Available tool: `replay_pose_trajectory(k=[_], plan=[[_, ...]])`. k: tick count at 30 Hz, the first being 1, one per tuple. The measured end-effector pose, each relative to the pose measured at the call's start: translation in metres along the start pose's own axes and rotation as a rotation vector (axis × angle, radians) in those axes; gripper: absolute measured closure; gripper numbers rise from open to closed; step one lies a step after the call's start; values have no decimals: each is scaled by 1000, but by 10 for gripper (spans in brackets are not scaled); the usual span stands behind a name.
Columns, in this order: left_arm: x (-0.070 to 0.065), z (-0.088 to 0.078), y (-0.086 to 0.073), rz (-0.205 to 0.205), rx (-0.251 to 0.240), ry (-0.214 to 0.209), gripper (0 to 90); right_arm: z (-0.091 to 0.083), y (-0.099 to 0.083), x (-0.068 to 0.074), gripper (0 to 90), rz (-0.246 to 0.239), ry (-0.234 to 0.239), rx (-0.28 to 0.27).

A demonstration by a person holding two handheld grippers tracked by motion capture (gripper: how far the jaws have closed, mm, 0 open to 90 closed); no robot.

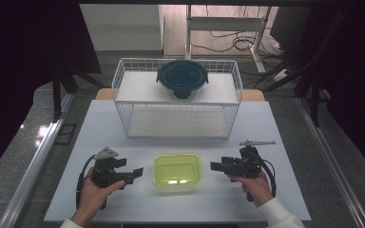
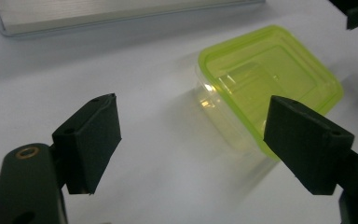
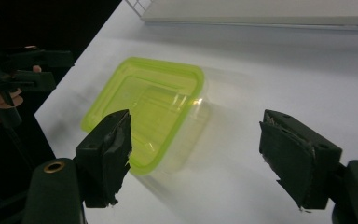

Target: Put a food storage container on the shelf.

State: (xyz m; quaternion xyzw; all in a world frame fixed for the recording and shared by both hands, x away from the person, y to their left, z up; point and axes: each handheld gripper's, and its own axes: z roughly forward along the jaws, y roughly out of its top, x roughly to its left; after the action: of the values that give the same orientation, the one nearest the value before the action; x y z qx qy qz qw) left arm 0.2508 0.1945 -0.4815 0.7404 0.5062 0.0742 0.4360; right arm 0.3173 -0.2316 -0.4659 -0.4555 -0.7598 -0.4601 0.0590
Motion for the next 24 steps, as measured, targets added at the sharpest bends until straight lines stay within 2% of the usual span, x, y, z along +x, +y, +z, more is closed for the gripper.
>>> replay_pose_trajectory(k=[3, 6, 8, 11, 14, 17, 20, 24], plan=[[3, 3, 3, -39, -8, 0, 139, 5, 2, 2, 248, 10, 7, 4], [3, 7, 6, -34, 8, -15, 144, 11, 3, 5, 274, -5, -5, 13], [3, 10, 10, -38, 17, -45, 155, 13, 3, 6, 289, -5, -2, 19], [4, 18, 16, -76, 29, -107, 180, 19, 4, 7, 306, 16, 1, 31], [2, 27, 19, -77, 56, -107, 187, 26, 4, 6, 319, 22, 7, 52], [0, 32, 21, -92, 78, -133, 202, 29, 5, 4, 337, 37, 2, 60], [4, 37, 24, -151, 94, -170, 221, 30, 9, 3, 353, 58, 9, 61], [11, 48, 26, -222, 117, -210, 243, 38, 15, 2, 365, 58, 15, 70]])
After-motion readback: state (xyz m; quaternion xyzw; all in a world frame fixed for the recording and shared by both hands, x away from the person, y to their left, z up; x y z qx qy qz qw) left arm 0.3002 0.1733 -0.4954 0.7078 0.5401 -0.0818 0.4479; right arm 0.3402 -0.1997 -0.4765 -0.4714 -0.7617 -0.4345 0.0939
